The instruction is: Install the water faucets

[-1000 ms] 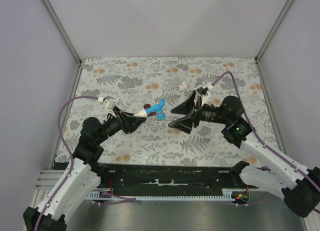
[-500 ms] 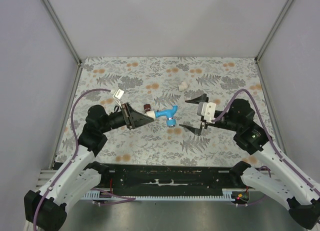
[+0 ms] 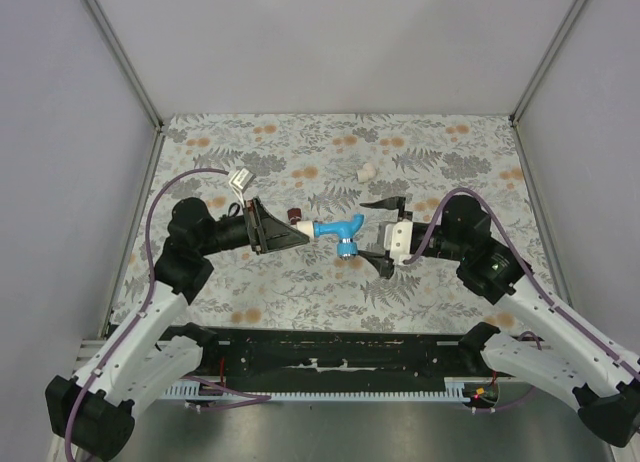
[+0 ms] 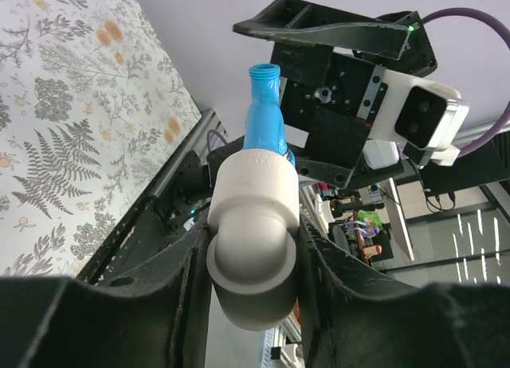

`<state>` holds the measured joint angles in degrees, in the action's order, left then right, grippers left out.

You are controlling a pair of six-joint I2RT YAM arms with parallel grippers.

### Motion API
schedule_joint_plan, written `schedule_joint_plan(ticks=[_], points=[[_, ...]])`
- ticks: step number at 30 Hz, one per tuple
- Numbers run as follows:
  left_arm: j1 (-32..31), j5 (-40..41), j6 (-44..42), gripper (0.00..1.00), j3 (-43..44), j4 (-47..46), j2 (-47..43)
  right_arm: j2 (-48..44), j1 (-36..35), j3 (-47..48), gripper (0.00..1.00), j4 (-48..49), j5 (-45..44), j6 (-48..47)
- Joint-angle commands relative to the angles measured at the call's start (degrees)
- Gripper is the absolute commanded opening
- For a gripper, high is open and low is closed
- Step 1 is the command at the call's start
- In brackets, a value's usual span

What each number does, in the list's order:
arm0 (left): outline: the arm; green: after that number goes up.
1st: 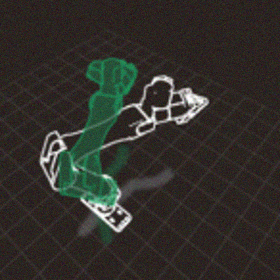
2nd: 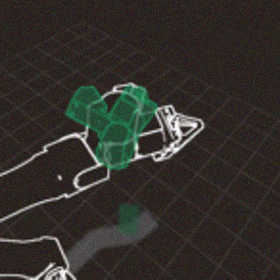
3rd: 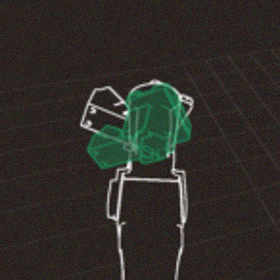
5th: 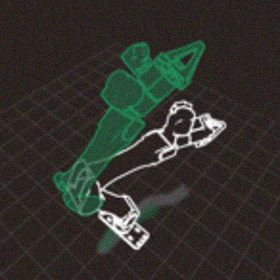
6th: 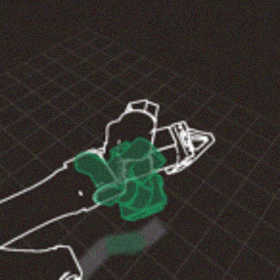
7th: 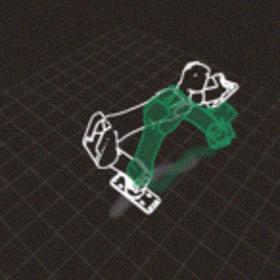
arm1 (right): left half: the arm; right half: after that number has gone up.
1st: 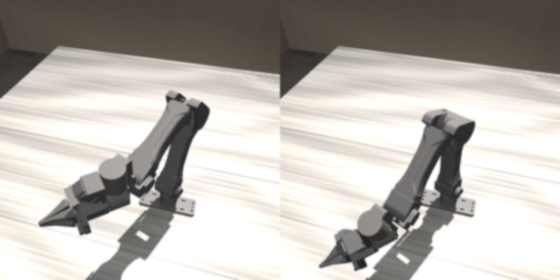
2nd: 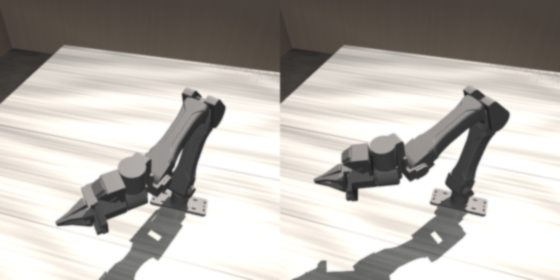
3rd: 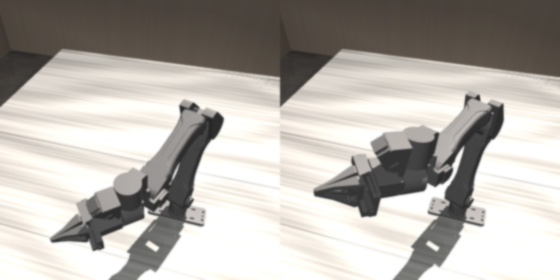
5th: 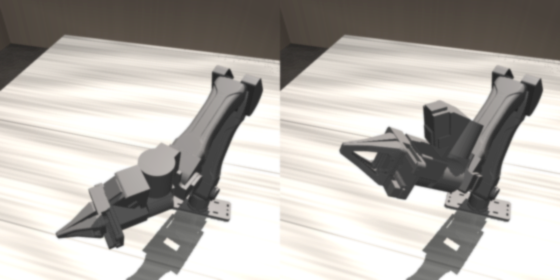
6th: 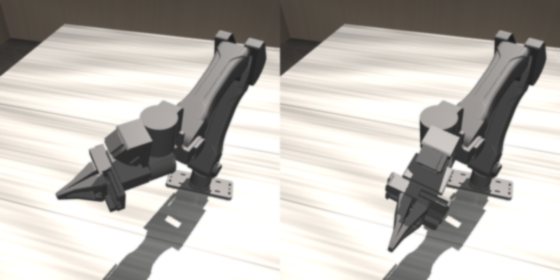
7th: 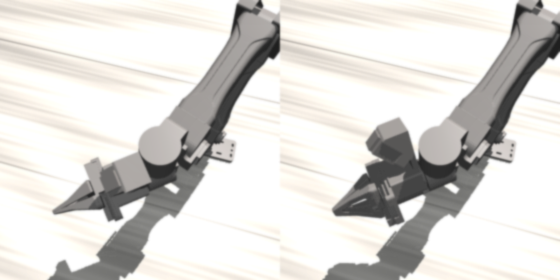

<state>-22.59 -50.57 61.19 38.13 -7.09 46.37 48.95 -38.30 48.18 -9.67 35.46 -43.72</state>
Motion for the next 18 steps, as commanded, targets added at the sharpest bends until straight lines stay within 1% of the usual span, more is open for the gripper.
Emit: schedule_joint_plan(ticks=[1,6,12,18], points=[[0.1,-4.4,4.3,0.02,4.1,-1.7,0.2,1.8,-2.6,3.0,0.98,2.0,-3.1,-3.6],[0.1,-4.5,6.0,0.02,4.6,-1.5,0.2,1.2,-4.7,1.2,0.98,6.1,-6.2,-4.0],[0.1,-5.1,6.7,0.02,5.0,-0.6,1.3,0.1,-5.0,-0.3,0.98,9.2,-9.4,-3.5],[0.0,-5.3,7.5,0.02,5.7,-0.3,2.1,0.4,-5.6,0.5,0.98,8.2,-4.6,-2.9]])
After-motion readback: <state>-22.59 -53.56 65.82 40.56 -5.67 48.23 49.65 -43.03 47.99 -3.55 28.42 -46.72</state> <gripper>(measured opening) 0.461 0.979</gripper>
